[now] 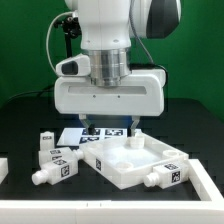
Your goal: Assemble one leg
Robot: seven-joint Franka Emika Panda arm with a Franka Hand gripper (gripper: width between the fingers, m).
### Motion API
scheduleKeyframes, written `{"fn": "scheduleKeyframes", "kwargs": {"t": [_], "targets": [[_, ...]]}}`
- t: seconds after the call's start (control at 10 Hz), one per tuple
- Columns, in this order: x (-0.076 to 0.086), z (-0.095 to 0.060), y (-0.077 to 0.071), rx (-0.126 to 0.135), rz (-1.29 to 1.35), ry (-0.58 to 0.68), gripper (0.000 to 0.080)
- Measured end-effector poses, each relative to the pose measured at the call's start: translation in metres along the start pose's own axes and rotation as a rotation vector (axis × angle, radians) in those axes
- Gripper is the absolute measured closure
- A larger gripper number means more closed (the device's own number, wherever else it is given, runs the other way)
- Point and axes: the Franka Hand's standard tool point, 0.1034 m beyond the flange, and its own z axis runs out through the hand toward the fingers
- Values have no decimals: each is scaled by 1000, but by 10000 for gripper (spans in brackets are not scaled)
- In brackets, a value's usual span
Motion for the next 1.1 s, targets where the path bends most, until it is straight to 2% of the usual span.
{"fn": "scheduleKeyframes", "kwargs": {"t": [0.3, 0.4, 0.6, 0.7, 0.8, 0.9, 1.1], "targets": [[0, -1, -3, 1, 8, -1, 151], [5, -6, -18, 8, 92, -18, 151], [38, -13, -51, 22, 222, -21, 151], [52, -10, -69, 26, 335, -7, 151], [59, -2, -87, 30, 380, 20, 151], [56, 3, -96, 34, 374, 44, 151], [56, 3, -94, 32, 360, 40, 151]]}}
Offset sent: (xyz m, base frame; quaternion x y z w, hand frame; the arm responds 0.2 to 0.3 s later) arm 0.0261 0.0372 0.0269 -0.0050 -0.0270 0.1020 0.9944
